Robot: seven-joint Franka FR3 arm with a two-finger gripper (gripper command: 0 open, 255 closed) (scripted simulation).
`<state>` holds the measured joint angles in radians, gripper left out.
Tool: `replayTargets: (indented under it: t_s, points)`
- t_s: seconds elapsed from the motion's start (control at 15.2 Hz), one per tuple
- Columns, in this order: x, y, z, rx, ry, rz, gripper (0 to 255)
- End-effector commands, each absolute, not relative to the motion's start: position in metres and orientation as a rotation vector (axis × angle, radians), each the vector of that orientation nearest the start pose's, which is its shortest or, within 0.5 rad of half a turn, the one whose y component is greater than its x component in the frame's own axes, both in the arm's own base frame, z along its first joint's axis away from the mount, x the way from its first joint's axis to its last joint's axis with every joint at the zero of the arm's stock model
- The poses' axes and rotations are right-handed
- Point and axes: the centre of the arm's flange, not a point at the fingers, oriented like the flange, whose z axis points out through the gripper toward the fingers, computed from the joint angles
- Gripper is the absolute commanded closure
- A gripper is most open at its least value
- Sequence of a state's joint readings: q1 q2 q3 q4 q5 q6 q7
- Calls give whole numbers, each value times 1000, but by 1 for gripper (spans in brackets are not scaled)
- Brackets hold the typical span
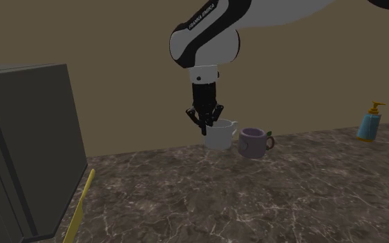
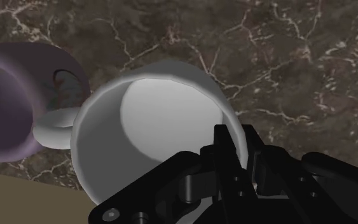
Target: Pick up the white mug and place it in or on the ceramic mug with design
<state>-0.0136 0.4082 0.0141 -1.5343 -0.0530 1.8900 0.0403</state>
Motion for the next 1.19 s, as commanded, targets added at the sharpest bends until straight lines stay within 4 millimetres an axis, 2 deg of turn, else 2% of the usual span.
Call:
replayTargets:
  t_s: [0.0, 1.12]
  points:
    - [671, -4, 428, -3186, 37, 83, 255]
    - [671, -4, 517, -3186, 37, 83, 255]
